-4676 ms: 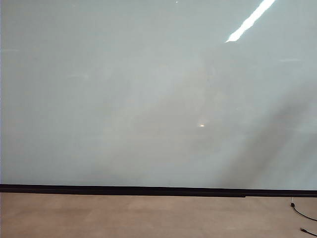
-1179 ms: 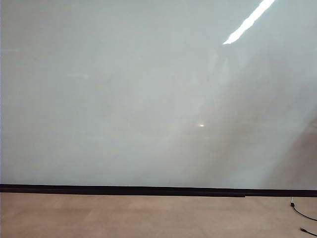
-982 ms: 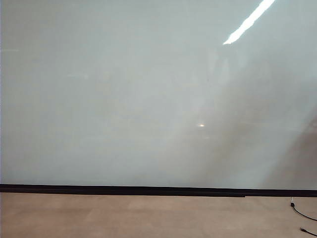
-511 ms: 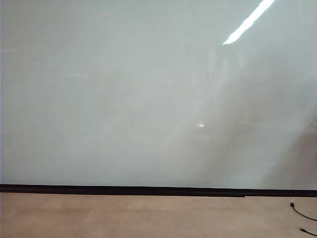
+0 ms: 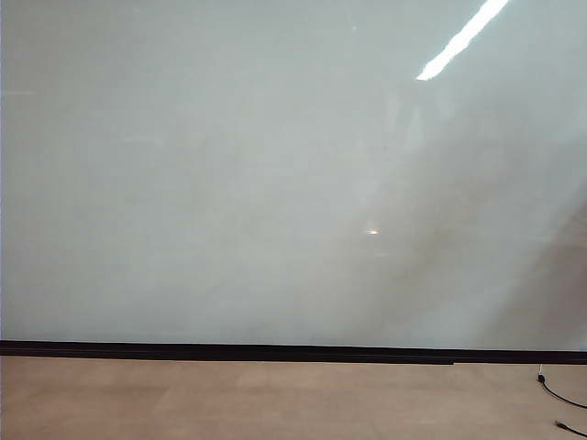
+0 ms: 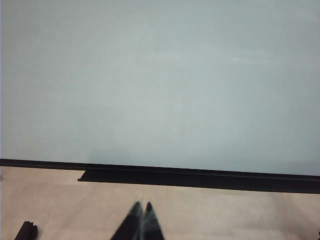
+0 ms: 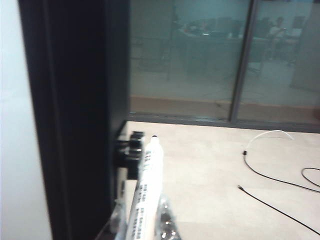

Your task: Pick up the pen on the shelf to the right of the whiteboard and draw a cross mark.

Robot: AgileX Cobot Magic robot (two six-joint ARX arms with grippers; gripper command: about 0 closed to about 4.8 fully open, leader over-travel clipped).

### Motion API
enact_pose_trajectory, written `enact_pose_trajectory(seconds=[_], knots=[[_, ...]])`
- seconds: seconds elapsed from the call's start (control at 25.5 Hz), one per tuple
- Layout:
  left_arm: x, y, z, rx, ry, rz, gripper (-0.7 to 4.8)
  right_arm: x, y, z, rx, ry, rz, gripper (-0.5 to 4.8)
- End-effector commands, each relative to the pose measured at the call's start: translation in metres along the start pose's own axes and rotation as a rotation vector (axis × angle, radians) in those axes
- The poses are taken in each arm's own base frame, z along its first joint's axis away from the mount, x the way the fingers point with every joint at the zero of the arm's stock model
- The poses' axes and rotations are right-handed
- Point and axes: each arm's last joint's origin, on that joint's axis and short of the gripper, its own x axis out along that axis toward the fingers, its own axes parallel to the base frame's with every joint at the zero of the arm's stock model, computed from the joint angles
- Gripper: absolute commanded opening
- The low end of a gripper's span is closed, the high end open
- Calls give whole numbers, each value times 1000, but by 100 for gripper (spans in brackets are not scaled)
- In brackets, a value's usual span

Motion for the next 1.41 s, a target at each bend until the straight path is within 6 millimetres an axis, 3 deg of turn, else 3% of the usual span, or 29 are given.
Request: enact_pose_trajectory(seconds=[0.04,0.35,0.75,0.83,0.98,1.1,1.41], knots=[[0,0,1,4,-8,-4,-4,-2,-3,3,-6,-15,-118,-5],[0,0,2,4,-8,-4,-4,-21,14,12,9,-7,-269,-5],[0,0,1,4,-8,-3,-5,-78,78,43,32,-61,-487,-5],[0,0,1,4,-8,-4,-5,-97,98,48,45,-75,-449,-5],[0,0,1,4,-8,-4,-5,-108,120,51,61,-98,-329,-5],[0,0,1,4,-8,-4,-5,-111,149,56,92,-126,-114,-5],[0,0,1,4,-8,-4,-4,-112,203,58,189,-62,237,-5]])
